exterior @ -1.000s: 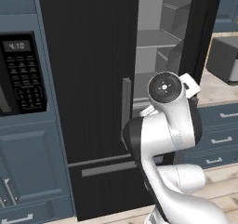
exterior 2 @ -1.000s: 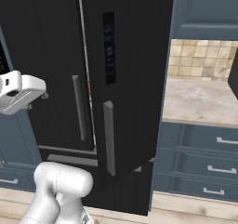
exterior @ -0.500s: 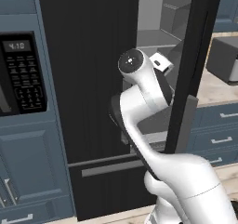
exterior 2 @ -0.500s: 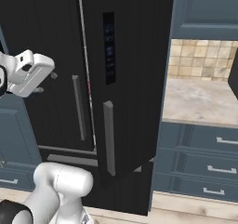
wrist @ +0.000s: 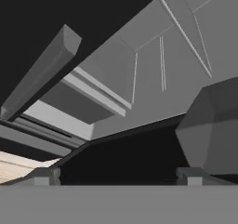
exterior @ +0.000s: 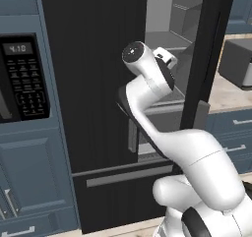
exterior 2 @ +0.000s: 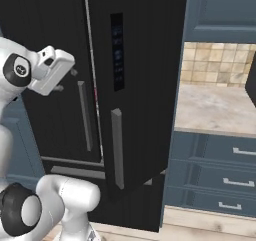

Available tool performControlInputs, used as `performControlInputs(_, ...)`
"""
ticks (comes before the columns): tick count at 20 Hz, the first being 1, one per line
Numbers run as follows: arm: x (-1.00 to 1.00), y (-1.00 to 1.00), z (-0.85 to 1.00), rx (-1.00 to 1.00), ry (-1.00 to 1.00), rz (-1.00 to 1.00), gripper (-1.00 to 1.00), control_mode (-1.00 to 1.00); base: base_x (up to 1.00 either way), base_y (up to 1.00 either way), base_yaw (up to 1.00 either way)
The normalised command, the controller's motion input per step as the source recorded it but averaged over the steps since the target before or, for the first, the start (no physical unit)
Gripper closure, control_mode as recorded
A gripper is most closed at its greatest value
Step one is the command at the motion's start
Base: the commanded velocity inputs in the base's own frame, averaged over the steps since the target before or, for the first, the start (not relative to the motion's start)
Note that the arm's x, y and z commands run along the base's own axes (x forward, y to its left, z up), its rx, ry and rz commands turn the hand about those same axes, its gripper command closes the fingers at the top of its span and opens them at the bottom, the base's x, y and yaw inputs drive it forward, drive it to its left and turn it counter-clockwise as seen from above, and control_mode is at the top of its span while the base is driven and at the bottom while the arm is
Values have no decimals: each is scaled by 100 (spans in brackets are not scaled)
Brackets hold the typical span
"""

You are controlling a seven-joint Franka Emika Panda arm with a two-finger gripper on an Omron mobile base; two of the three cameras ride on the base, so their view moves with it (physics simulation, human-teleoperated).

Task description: Open the fridge, grab two sodas, and place both sodas inside the bowl with ice on the dining counter.

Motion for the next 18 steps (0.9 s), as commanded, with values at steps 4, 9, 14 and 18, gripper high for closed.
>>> performControlInputs(4,15,-44,-10,-2,0,-1,-100,-100,0,0,0)
performControlInputs(9,0,-58,-6,0,0,-3,-100,-100,0,0,0)
performControlInputs(14,0,-70,-1,0,0,-5,-100,-100,0,0,0)
performControlInputs(18,-10,-79,0,0,0,-6,-100,-100,0,0,0)
